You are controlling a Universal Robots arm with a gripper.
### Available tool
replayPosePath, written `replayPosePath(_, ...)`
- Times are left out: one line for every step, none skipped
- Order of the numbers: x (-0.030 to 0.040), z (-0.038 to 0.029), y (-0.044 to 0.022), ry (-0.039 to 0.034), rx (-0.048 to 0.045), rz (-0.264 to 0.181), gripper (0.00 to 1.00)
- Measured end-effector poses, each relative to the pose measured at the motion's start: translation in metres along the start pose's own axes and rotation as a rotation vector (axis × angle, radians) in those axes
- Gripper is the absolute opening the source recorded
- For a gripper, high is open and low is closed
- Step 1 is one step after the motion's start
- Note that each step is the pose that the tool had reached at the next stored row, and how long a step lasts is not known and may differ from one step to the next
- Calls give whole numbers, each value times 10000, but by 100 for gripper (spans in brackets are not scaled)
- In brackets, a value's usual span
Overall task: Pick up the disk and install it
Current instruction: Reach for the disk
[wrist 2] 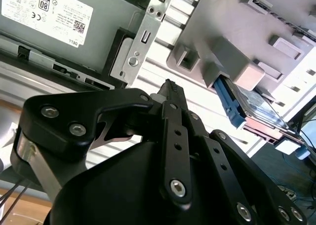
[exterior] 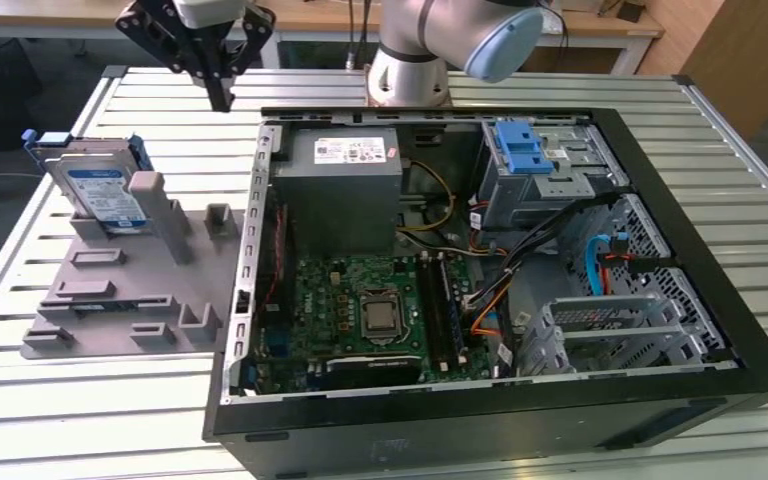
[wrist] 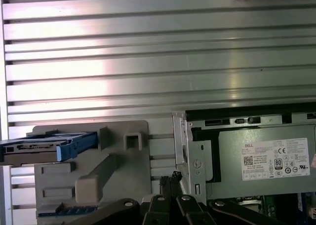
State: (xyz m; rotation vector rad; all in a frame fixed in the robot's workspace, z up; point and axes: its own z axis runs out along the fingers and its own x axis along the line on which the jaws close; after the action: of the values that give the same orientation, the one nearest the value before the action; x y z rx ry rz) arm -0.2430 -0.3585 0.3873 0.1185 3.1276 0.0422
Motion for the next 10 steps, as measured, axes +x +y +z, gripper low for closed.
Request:
replayPosePath(10,0,4,0,0,0,11)
replayPosePath(20,1,8,0,0,0,11)
replayPosePath(30,1,12,0,1,0,11)
replayPosePath(40,2,16,0,0,0,11)
replayPosePath(50,2,20,0,0,-1,11)
replayPosePath(60,2,24,0,0,0,11)
replayPosePath(70,2,28,0,0,0,11)
replayPosePath(80,3,31,0,0,0,11)
replayPosePath(90,4,35,0,0,0,11)
replayPosePath(99,4,39,0,0,0,11)
